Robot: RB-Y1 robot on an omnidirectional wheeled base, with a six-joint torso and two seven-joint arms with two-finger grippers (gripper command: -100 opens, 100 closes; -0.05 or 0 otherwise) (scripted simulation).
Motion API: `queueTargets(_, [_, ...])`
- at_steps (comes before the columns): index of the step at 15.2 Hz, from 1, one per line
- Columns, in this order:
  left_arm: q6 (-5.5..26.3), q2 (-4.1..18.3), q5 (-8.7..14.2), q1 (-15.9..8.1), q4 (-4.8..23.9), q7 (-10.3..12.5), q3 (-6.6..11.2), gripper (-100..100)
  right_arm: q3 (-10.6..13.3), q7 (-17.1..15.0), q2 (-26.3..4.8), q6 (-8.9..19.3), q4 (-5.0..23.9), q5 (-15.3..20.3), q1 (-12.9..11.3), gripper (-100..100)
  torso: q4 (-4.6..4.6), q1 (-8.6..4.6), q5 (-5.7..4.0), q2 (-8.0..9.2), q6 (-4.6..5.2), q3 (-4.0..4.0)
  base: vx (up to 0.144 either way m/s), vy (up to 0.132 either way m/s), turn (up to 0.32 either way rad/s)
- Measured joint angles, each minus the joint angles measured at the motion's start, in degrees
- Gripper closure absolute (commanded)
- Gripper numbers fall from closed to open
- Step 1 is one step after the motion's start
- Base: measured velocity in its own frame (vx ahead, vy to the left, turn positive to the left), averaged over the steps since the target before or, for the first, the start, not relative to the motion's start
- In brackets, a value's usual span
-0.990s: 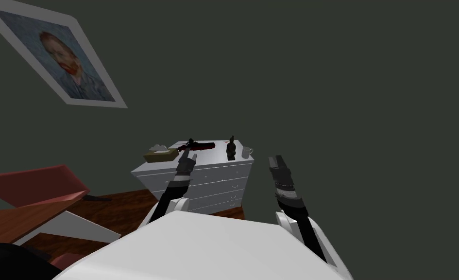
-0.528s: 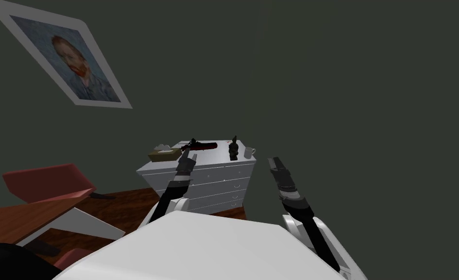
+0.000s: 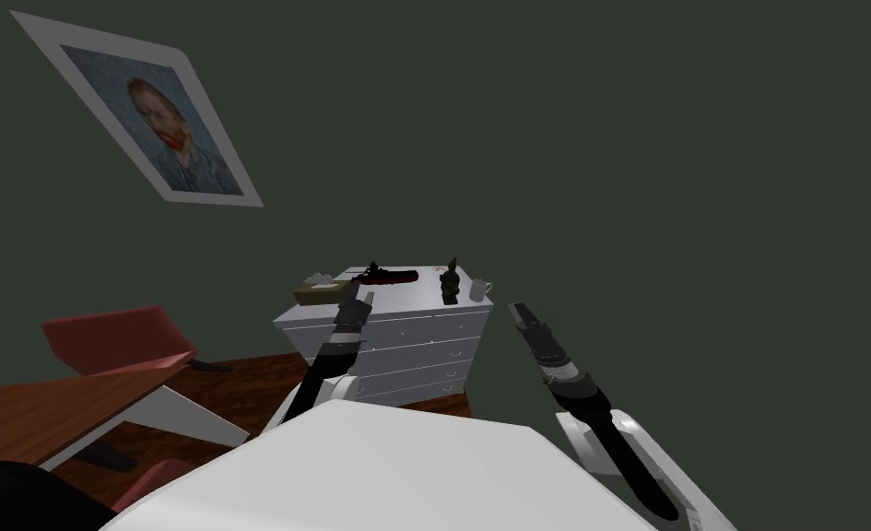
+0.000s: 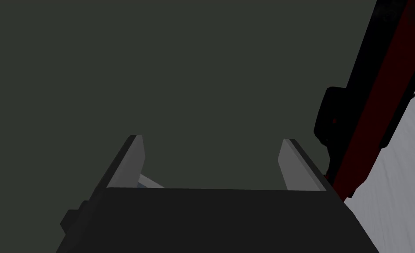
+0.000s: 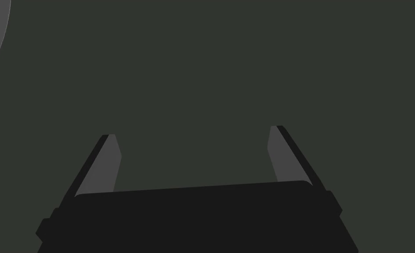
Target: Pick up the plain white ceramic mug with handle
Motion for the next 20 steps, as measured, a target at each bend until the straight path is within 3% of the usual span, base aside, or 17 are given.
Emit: queueTargets(20, [0.0, 0.0, 0.0, 0.0, 0.0, 0.0, 0.00, 0, -5.5, -6.9, -24.4, -3.8, 5.2, 4.1, 1.4, -100, -0.01, -0.05, 0.00, -0.05, 0.00, -0.03, 0.000, 0.045, 0.033])
